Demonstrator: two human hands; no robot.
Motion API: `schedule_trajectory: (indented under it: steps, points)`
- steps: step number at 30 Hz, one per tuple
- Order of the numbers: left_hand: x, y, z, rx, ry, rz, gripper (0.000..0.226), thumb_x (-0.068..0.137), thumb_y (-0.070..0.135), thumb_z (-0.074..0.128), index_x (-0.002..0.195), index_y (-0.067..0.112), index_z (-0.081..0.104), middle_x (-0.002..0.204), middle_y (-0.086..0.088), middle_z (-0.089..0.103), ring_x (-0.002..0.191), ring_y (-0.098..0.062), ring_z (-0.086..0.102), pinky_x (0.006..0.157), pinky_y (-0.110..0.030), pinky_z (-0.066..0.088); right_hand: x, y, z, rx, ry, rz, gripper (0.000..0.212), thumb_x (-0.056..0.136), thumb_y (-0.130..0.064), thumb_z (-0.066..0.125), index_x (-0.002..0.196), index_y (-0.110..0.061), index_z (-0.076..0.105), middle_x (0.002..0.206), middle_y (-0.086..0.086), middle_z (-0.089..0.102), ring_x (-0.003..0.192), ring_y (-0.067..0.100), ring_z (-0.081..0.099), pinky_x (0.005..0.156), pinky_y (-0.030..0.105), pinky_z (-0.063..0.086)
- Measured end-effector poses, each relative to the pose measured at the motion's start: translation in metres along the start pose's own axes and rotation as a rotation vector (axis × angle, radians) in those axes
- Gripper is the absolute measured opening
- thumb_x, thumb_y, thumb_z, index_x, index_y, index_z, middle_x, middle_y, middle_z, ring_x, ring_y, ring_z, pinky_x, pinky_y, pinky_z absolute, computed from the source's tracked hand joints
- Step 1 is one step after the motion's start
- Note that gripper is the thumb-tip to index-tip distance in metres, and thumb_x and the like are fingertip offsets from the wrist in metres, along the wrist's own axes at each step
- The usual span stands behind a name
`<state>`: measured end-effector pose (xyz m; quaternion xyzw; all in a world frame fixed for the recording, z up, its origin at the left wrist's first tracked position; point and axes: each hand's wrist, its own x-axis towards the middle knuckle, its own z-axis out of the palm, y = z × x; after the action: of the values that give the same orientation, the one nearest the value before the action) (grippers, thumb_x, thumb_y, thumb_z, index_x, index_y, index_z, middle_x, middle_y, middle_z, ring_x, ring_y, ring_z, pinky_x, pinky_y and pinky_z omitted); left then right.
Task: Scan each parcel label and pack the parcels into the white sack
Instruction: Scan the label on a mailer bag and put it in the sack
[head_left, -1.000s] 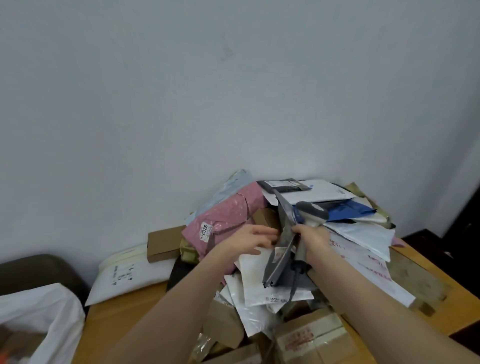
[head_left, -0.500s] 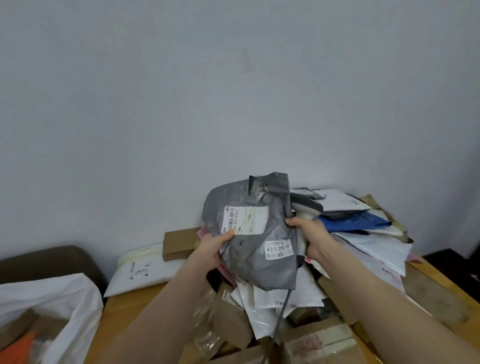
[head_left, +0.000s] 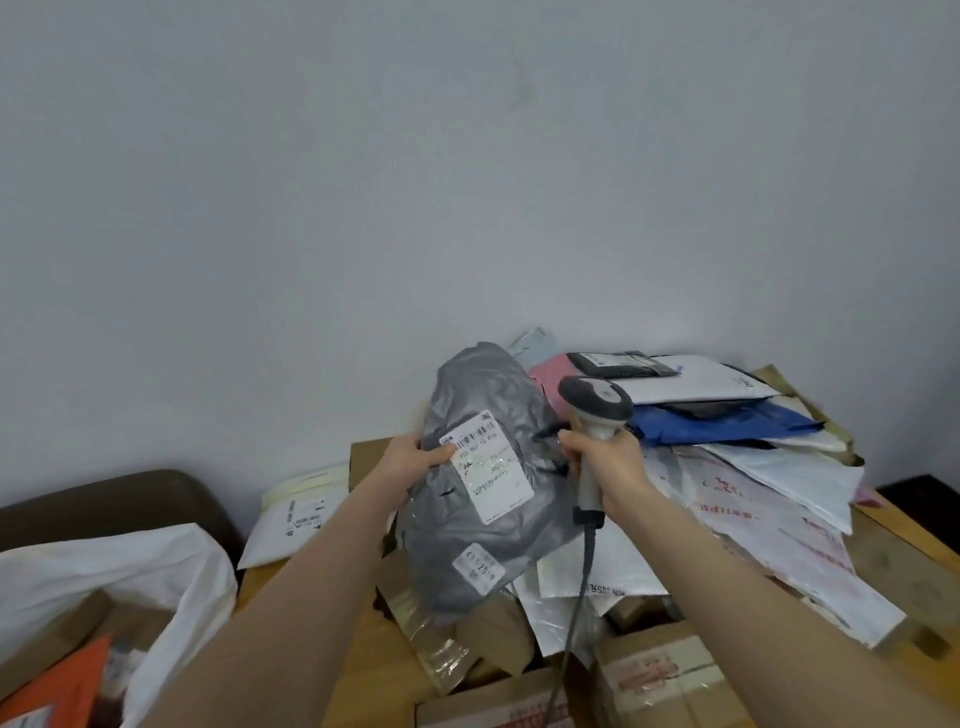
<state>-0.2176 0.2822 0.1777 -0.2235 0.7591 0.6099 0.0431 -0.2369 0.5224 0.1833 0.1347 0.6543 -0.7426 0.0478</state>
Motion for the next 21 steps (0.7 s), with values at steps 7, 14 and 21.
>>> schedule_trajectory:
  steps: [7, 14, 21]
  points:
    - [0.004, 0.023, -0.008, 0.291, -0.366, 0.081, 0.033, 0.086, 0.016, 0.071, 0.117, 0.008, 0.063, 0.098, -0.003, 0.075, 0.096, -0.022, 0.069, 0.084, -0.034, 0.057, -0.002, 0.011, 0.026, 0.008, -0.037, 0.074, 0.019, 0.079, 0.005, 0.072, 0.069, -0.002, 0.057, 0.053, 0.008, 0.058, 0.044, 0.014, 0.054, 0.048, 0.027, 0.049]
    - [0.013, -0.022, -0.032, 0.195, -0.015, 0.13, 0.055, 0.078, 0.023, 0.078, 0.127, 0.012, 0.054, 0.121, -0.005, 0.058, 0.108, -0.023, 0.058, 0.088, -0.037, 0.052, 0.01, 0.015, 0.023, 0.15, 0.088, 0.212, 0.022, 0.08, 0.005, 0.07, 0.068, -0.003, 0.054, 0.04, 0.002, 0.053, 0.034, 0.007, 0.049, 0.043, 0.022, 0.045]
    - [0.015, -0.038, -0.015, 0.149, 0.114, 0.265, 0.039, 0.083, 0.02, 0.074, 0.119, 0.01, 0.064, 0.108, -0.004, 0.068, 0.102, -0.023, 0.064, 0.089, -0.036, 0.052, 0.012, 0.017, 0.027, 0.171, 0.081, 0.212, 0.022, 0.08, 0.007, 0.069, 0.069, -0.003, 0.053, 0.038, 0.001, 0.052, 0.03, 0.004, 0.048, 0.038, 0.017, 0.043]
